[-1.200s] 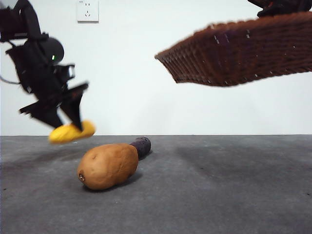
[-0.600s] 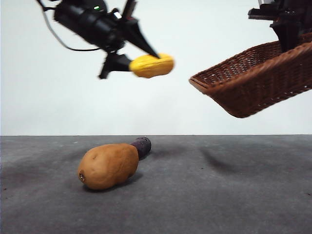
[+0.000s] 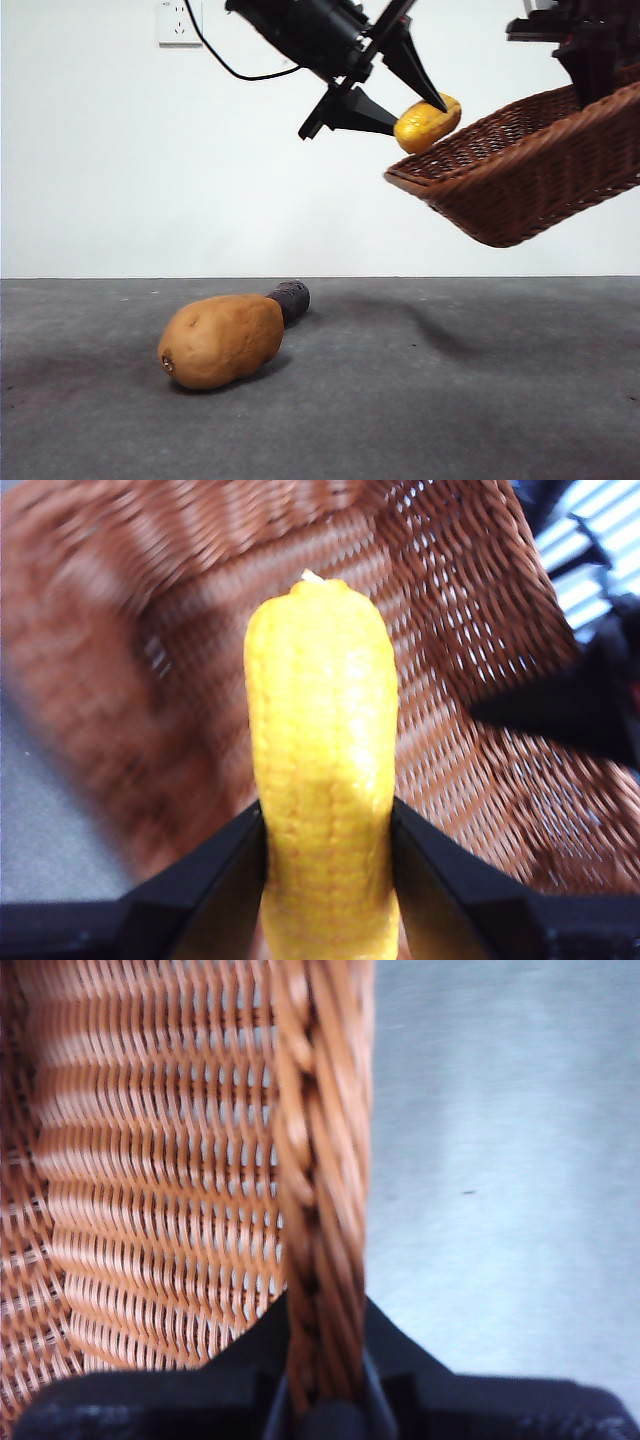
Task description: Help me put the vegetables on the table into the basket
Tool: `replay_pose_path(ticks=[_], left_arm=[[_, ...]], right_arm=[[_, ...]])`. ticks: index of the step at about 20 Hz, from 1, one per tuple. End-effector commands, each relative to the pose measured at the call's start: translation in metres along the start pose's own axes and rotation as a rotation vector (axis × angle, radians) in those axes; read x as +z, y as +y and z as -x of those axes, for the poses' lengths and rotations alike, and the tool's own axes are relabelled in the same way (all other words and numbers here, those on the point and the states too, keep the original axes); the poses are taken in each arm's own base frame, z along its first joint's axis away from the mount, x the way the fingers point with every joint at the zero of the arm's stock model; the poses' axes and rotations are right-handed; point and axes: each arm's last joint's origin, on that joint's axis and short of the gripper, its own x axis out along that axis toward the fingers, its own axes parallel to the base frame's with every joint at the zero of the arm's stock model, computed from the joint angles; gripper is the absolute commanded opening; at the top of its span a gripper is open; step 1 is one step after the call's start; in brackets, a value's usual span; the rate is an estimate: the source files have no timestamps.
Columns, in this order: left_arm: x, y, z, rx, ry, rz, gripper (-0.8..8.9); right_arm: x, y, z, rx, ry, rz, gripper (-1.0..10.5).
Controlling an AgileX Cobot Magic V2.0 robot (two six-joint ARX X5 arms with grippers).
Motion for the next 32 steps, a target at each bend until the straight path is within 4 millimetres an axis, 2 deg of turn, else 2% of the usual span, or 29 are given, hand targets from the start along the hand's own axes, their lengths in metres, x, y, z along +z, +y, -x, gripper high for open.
replay_pose_path(ticks=[1,2,5,6,9,12,16,19,21,24,26,28,32], left_arm=[[-0.003,-0.003,-0.004,0.038,-0.007,0.006,0.33],[-0.003,-0.003,-0.004,0.052,-0.009,0.009,0.61],[-0.004,-0.001,-0.004,0.089,-0.008,0.041,4.38],[-0.004,-0.001,-0.004,0.088,-0.007,0.042,4.92],[-0.005,-0.001,-0.004,0.080,-0.001,0.042,4.99],[-0.007,0.005,0.008,0.119,0.050,0.049,4.99],[-0.010,0.002,0.048,0.233,0.111,-0.047,4.99],[-0.014,-0.016,0.087,0.386,0.124,-0.164,4.99],[-0.020,-0.029,0.111,0.403,0.150,-0.193,4.98],[-0.034,-0.040,0.130,0.410,0.241,-0.223,4.99],[-0.042,-0.041,0.129,0.459,0.307,-0.257,4.98],[-0.054,-0.032,0.115,0.473,0.360,-0.257,4.98],[-0.093,0.004,0.080,0.545,0.455,-0.227,4.98]], right_arm=[[-0.003,0.011,0.002,0.044,-0.003,0.020,-0.1],[-0.003,0.015,0.002,0.048,-0.004,0.034,-0.1],[-0.006,0.025,0.003,0.058,-0.003,0.065,-0.1],[-0.006,0.026,0.003,0.062,-0.001,0.070,-0.1],[-0.006,0.028,0.003,0.068,-0.007,0.081,-0.1],[-0.006,0.026,0.003,0.058,-0.007,0.089,-0.1],[-0.004,0.017,0.002,0.030,-0.010,0.086,-0.1],[-0.002,0.009,0.002,0.023,-0.011,0.084,-0.1],[-0.001,0.006,0.002,0.021,-0.012,0.082,-0.1],[-0.001,0.004,0.002,0.018,-0.013,0.089,-0.1],[0.000,0.004,0.002,0.019,-0.013,0.091,-0.1],[0.000,0.004,0.002,0.019,-0.012,0.093,-0.1],[-0.001,0.004,0.002,0.017,-0.004,0.098,-0.1]])
